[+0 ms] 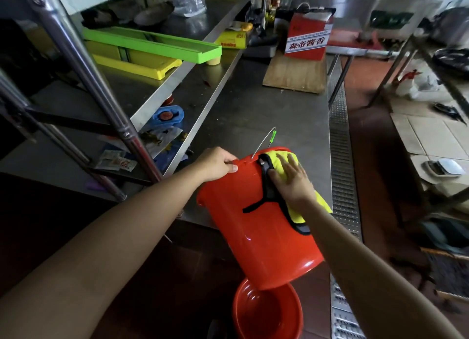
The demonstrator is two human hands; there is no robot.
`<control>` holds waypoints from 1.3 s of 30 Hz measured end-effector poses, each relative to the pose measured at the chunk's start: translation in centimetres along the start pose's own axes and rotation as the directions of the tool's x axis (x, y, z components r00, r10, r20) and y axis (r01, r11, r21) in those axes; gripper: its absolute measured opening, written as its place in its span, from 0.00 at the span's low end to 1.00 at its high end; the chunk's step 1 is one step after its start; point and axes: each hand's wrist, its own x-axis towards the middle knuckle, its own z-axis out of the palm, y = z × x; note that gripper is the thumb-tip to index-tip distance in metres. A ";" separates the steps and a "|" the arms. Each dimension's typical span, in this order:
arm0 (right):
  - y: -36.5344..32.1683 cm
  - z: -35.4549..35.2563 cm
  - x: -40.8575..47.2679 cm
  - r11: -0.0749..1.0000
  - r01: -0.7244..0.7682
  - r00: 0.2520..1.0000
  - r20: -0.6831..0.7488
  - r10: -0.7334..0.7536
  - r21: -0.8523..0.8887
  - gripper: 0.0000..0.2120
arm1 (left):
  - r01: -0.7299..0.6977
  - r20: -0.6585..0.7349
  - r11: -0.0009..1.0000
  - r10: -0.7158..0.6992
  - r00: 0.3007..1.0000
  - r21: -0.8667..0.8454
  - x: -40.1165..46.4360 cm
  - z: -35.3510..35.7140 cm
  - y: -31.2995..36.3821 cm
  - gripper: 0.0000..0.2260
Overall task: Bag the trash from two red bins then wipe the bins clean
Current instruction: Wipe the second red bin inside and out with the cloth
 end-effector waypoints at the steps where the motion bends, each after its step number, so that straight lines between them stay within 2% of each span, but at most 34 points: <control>1: -1.0 1.2 -1.4 0.990 0.052 0.998 -0.034 -0.057 -0.129 0.31 | 0.002 -0.018 1.000 -0.002 1.000 0.006 -0.1 -0.1 -0.1 0.13; 4: -4.0 5.4 -7.0 0.895 0.200 0.966 -0.074 -0.249 -0.398 0.31 | 0.008 -0.069 1.000 -0.006 0.998 0.024 -0.2 0.0 0.0 0.09; 7: -5.4 8.2 -10.1 0.757 0.384 0.911 0.083 -0.404 -0.528 0.29 | -0.001 -0.054 1.000 0.001 0.999 0.010 -0.4 0.0 -0.1 0.07; 9: -5.1 7.7 -9.8 0.726 0.443 0.888 0.144 -0.438 -0.526 0.29 | -0.006 -0.033 1.000 0.006 0.999 0.012 -0.5 -0.1 -0.2 0.06; 10: -4.6 7.0 -9.3 0.749 0.424 0.898 0.133 -0.419 -0.509 0.29 | -0.007 -0.031 1.000 0.007 0.999 0.005 -0.5 0.0 -0.3 0.06; 12: -3.1 4.7 -7.5 0.853 0.294 0.950 0.038 -0.309 -0.432 0.29 | -0.010 -0.035 1.000 0.010 0.999 -0.002 -0.4 0.0 -0.3 0.06; 14: -1.2 1.6 -5.3 0.971 0.067 0.996 -0.035 -0.077 -0.229 0.29 | -0.007 -0.020 1.000 0.006 1.000 -0.014 -0.3 -0.1 -0.3 0.05; 16: -0.1 -0.6 -3.5 0.991 -0.128 0.992 -0.022 0.128 -0.023 0.30 | -0.005 -0.013 1.000 0.005 1.000 -0.024 -0.3 0.0 -0.3 0.06; 17: -0.1 -0.7 -3.3 0.986 -0.164 0.986 -0.011 0.164 -0.013 0.30 | -0.008 -0.020 1.000 0.007 1.000 -0.025 -0.4 0.0 -0.4 0.06; 19: -0.9 1.4 -4.8 0.978 -0.079 0.996 -0.048 0.071 -0.193 0.30 | -0.017 -0.039 1.000 0.016 0.999 -0.019 -0.4 0.2 -0.4 0.06; 21: -2.4 5.0 -8.2 0.901 0.137 0.979 -0.079 -0.185 -0.412 0.30 | -0.031 -0.058 0.999 0.030 0.998 -0.019 -0.2 0.2 -0.4 0.07; 23: -3.4 8.2 -11.0 0.771 0.364 0.911 0.028 -0.411 -0.522 0.31 | -0.040 -0.044 0.999 0.038 0.998 -0.030 0.1 0.0 -0.4 0.07; 25: -3.6 8.9 -11.3 0.684 0.470 0.864 0.131 -0.486 -0.557 0.31 | -0.039 -0.023 0.999 0.038 0.999 -0.030 0.1 0.0 -0.6 0.06; 26: -3.5 8.4 -10.7 0.689 0.473 0.865 0.139 -0.482 -0.549 0.29 | -0.038 -0.023 0.999 0.037 0.999 -0.032 0.0 0.1 -0.8 0.06; 28: -2.6 6.2 -9.0 0.800 0.376 0.919 0.076 -0.388 -0.467 0.29 | -0.036 -0.032 0.998 0.035 0.999 -0.046 -0.1 0.1 -1.1 0.06; 31: 0.4 1.2 -5.6 0.987 0.025 0.999 -0.027 -0.030 -0.158 0.28 | -0.036 -0.015 0.998 0.035 0.999 -0.047 0.1 0.0 -1.1 0.06; 33: 1.9 -1.1 -4.0 0.988 -0.140 0.990 -0.005 0.140 0.069 0.28 | -0.042 -0.018 0.999 0.041 0.999 -0.030 0.1 0.3 -0.7 0.06; 34: 2.0 -1.2 -3.9 0.982 -0.171 0.985 0.002 0.171 0.083 0.28 | -0.046 -0.033 0.999 0.046 0.998 -0.012 0.2 0.5 -0.5 0.06; 36: 1.1 0.5 -5.1 0.983 -0.160 0.987 -0.048 0.156 -0.088 0.30 | -0.049 -0.065 0.999 0.051 0.997 0.023 0.3 0.8 -0.4 0.07; 38: -0.5 3.5 -7.7 0.947 0.010 0.993 -0.110 -0.048 -0.321 0.31 | -0.056 -0.073 0.997 0.059 0.996 0.046 0.7 0.6 -0.3 0.08; 39: -1.2 5.1 -9.3 0.902 0.138 0.978 -0.085 -0.189 -0.410 0.30 | -0.061 -0.070 0.997 0.064 0.995 0.054 0.9 0.5 -0.3 0.08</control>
